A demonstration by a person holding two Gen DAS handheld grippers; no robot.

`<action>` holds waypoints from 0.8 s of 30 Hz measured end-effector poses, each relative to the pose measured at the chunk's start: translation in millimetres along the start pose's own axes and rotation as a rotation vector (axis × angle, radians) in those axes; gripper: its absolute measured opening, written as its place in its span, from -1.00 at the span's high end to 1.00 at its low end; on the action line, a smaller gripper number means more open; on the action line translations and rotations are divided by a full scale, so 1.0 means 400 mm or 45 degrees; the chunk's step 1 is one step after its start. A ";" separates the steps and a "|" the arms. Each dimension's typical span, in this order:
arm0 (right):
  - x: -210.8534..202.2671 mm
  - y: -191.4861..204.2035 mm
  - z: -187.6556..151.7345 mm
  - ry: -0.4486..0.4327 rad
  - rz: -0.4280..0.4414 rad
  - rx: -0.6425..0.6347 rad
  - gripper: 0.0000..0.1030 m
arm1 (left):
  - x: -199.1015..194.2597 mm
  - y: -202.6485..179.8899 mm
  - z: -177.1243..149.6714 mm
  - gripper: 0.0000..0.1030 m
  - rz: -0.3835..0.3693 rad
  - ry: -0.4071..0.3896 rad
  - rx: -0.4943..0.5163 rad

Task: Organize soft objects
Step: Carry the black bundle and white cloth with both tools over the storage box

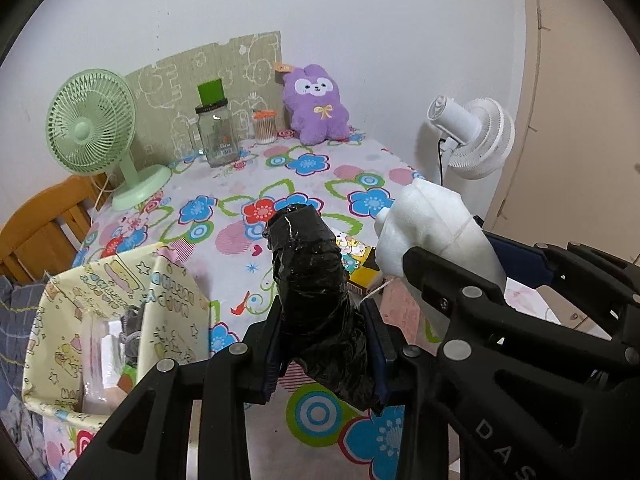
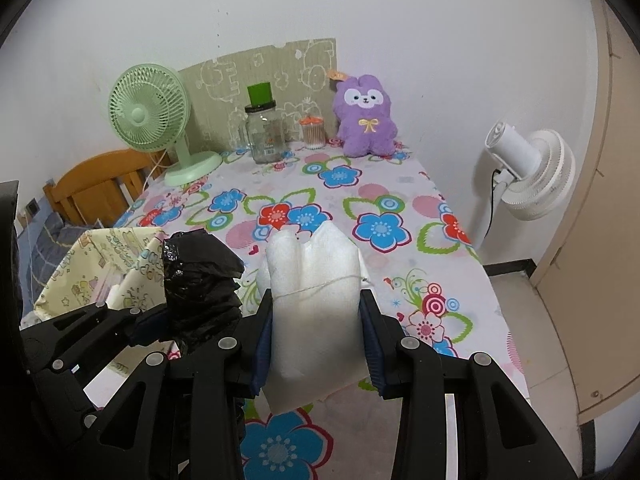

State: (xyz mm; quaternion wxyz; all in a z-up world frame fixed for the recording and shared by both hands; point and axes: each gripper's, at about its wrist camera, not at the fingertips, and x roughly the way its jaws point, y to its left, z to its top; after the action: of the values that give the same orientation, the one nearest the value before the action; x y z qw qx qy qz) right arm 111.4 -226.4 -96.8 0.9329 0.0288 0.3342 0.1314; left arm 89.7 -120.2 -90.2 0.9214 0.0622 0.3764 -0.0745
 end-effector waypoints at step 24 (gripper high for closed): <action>-0.130 0.094 0.033 -0.087 -0.003 -0.048 0.17 | -0.126 0.060 0.008 0.29 -0.004 -0.078 0.019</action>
State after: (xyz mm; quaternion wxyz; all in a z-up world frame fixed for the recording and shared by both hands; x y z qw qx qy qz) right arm 72.7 -203.6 -49.4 0.9442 0.0154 0.2997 0.1354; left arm 60.7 -92.6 -51.1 0.9319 0.0662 0.3474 -0.0806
